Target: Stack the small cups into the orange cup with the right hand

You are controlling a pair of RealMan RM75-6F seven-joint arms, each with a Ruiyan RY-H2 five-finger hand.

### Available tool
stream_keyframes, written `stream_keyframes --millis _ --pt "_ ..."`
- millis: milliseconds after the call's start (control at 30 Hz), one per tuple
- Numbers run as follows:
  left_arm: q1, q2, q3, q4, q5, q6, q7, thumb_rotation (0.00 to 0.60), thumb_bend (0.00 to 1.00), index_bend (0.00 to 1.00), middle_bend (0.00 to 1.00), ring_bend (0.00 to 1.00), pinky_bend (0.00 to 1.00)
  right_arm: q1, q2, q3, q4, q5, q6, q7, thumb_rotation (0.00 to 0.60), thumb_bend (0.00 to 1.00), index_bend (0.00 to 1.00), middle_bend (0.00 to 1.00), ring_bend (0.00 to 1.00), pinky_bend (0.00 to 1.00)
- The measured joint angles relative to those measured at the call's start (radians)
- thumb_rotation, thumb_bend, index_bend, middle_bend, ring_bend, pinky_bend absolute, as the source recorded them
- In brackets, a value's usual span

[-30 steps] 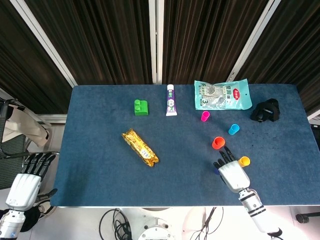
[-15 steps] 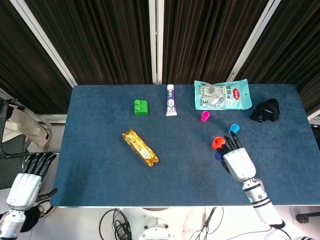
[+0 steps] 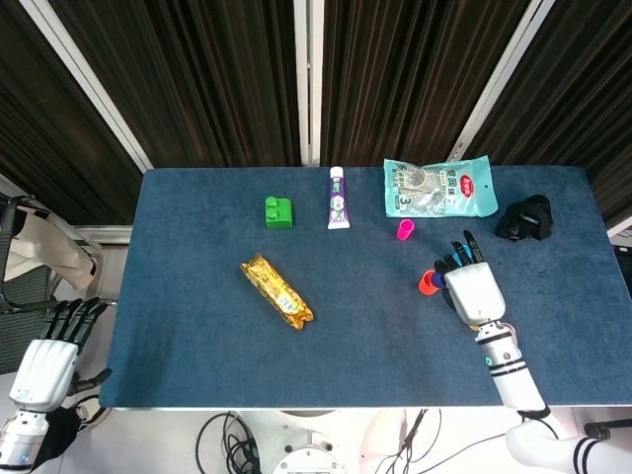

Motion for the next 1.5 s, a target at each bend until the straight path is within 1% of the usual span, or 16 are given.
stream_keyframes --millis 233,700,800,967,1067,1233,1400,1500 --pt "-0.003 0.002 -0.001 0.004 -0.005 -0.005 -0.006 0.600 0.00 0.10 0.05 0.00 0.00 0.035 -0.035 0.000 0.042 0.021 -0.017 -0.012 0.600 0.24 0.51 0.54 0.16 0.00" --pt "-0.007 -0.001 -0.001 0.016 -0.009 -0.011 -0.019 0.600 0.00 0.10 0.05 0.00 0.00 0.057 -0.056 -0.013 0.075 0.088 -0.049 -0.051 0.600 0.24 0.50 0.53 0.16 0.00" --pt "-0.008 0.000 -0.001 0.014 -0.008 -0.012 -0.018 0.600 0.00 0.10 0.05 0.00 0.00 0.063 -0.062 -0.015 0.083 0.100 -0.059 -0.058 0.600 0.24 0.46 0.51 0.16 0.00" --pt "-0.009 0.005 -0.001 0.008 -0.009 -0.011 -0.019 0.600 0.00 0.10 0.05 0.00 0.00 0.071 -0.055 -0.016 0.069 0.130 -0.076 -0.076 0.600 0.22 0.32 0.43 0.15 0.00" --pt "-0.011 0.006 -0.002 0.007 -0.009 -0.014 -0.020 0.600 0.00 0.10 0.05 0.00 0.00 0.075 -0.046 -0.018 0.058 0.137 -0.080 -0.073 0.600 0.21 0.23 0.35 0.11 0.00" --pt "-0.014 0.006 -0.002 0.006 -0.010 -0.018 -0.021 0.600 0.00 0.10 0.05 0.00 0.00 0.075 -0.035 -0.019 0.047 0.135 -0.071 -0.047 0.600 0.21 0.20 0.32 0.10 0.00" --pt "-0.016 0.008 -0.003 0.004 -0.012 -0.021 -0.020 0.600 0.00 0.10 0.05 0.00 0.00 0.070 -0.007 -0.020 0.023 0.124 -0.050 -0.017 0.600 0.21 0.19 0.32 0.10 0.00" --pt "-0.014 0.008 -0.002 0.001 -0.011 -0.017 -0.020 0.600 0.00 0.10 0.05 0.00 0.00 0.055 0.018 -0.030 -0.006 0.101 -0.022 0.008 0.600 0.21 0.19 0.32 0.10 0.00"
